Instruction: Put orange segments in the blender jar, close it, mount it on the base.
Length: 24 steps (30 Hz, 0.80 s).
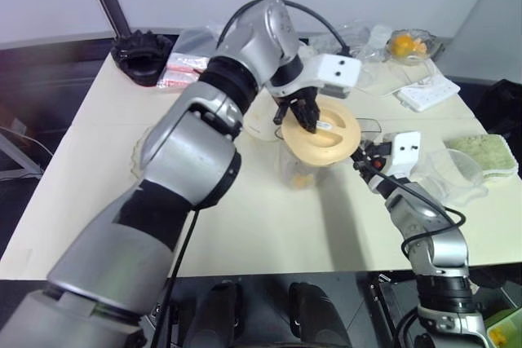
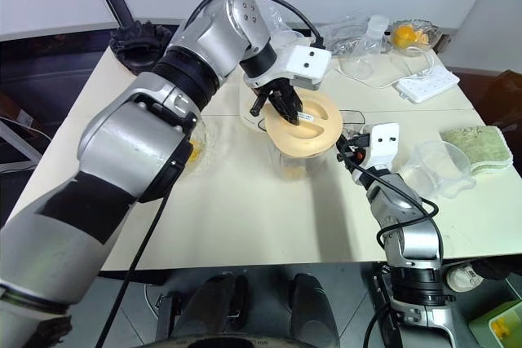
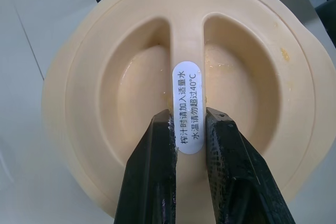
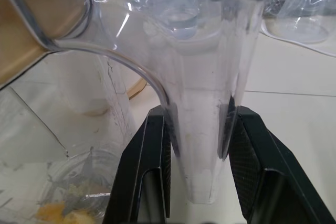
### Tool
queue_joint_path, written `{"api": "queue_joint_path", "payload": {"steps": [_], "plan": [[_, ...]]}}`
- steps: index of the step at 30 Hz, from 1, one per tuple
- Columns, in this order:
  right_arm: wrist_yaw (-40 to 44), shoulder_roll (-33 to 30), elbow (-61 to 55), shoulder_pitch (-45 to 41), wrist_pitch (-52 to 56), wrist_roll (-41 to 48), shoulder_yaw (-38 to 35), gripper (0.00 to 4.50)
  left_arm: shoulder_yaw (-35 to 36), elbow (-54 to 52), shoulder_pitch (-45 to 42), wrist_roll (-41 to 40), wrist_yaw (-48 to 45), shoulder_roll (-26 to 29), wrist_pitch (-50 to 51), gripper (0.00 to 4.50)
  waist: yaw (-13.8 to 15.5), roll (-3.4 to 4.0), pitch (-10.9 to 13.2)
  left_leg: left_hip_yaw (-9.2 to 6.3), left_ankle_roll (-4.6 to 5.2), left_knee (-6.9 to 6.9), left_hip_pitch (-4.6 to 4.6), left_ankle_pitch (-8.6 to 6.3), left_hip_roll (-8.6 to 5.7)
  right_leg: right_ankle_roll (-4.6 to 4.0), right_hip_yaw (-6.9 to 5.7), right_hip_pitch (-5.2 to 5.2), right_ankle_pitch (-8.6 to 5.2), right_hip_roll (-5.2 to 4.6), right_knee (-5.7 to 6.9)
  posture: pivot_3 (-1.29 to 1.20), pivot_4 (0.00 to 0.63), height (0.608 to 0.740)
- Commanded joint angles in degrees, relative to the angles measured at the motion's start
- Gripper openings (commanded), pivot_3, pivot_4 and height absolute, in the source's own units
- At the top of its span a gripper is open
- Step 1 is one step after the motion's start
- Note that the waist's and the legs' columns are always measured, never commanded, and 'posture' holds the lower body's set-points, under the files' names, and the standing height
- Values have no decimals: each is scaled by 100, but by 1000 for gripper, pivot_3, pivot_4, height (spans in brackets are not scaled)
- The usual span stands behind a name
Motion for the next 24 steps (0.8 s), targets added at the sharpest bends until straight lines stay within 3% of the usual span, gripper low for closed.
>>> {"api": "queue_joint_path", "payload": {"steps": [1, 9, 24], "plan": [[10, 93, -444, -105, -89, 150, -156, 954, -98, 211, 317, 87, -38, -67, 128, 208, 0, 0, 0, 0, 0, 0, 0, 0, 0, 0, 0, 0, 0, 0, 0, 0, 150, 740], [44, 149, -387, -120, -121, 79, -160, 954, 62, 205, 471, 1, 716, -213, 843, 208, 38, 2, -1, -1, 0, 2, 2, 0, -2, 1, 0, 7, 0, 0, 0, 0, 150, 740], [13, 240, -444, -157, -89, 32, -254, 954, 292, -53, 835, -272, 1265, -567, 2161, 208, 65, 4, -4, -23, 0, 2, 39, -1, -9, 4, -18, 67, -4, -5, -27, 0, 150, 740]]}}
